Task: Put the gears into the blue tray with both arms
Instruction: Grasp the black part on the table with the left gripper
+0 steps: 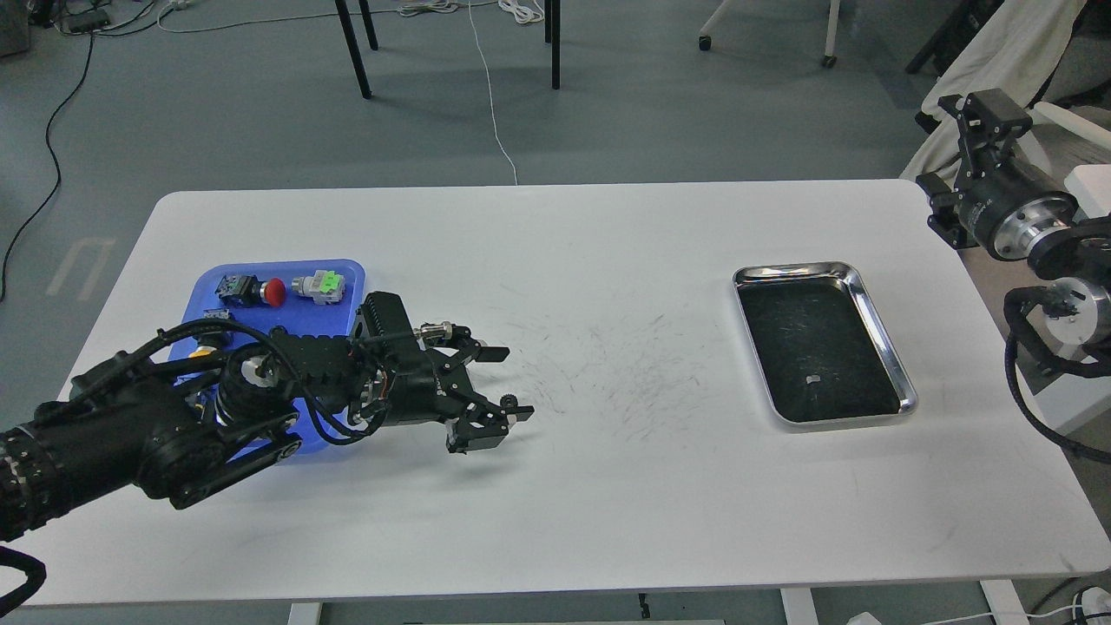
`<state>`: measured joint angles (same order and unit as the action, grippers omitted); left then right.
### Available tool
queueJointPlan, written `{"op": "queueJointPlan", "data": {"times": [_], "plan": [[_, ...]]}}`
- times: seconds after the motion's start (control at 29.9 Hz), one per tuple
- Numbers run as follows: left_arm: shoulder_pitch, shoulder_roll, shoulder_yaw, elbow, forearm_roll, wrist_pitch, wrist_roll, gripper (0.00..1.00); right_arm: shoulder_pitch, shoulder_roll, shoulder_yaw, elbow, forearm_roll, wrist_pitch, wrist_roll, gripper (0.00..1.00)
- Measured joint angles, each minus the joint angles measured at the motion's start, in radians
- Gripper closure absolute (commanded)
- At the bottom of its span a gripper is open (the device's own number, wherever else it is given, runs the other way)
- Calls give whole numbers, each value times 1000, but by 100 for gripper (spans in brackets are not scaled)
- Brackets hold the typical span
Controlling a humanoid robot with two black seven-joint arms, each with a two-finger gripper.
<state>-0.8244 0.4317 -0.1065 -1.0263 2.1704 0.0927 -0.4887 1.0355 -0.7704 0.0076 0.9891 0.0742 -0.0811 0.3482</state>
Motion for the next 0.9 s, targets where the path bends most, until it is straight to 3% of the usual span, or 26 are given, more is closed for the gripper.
{"op": "queueJointPlan", "data": {"times": [0.17,0.23,0.27,0.37,0.9], "plan": [[-12,6,2,5,11,7,0,25,0,2,0,0,-23,0,0,3],[-16,-3,3,7,11,8,0,34,-2,3,0,0,-31,0,0,3],[-16,-8,3,7,11,8,0,44,-4,4,0,0,-34,-1,0,3],[-13,-19,5,11,11,8,0,51,-5,5,0,0,-35,-1,0,3],[-5,-56,42,92,11,6,0,50,-11,5,-1,2,-54,-2,1,3]]}}
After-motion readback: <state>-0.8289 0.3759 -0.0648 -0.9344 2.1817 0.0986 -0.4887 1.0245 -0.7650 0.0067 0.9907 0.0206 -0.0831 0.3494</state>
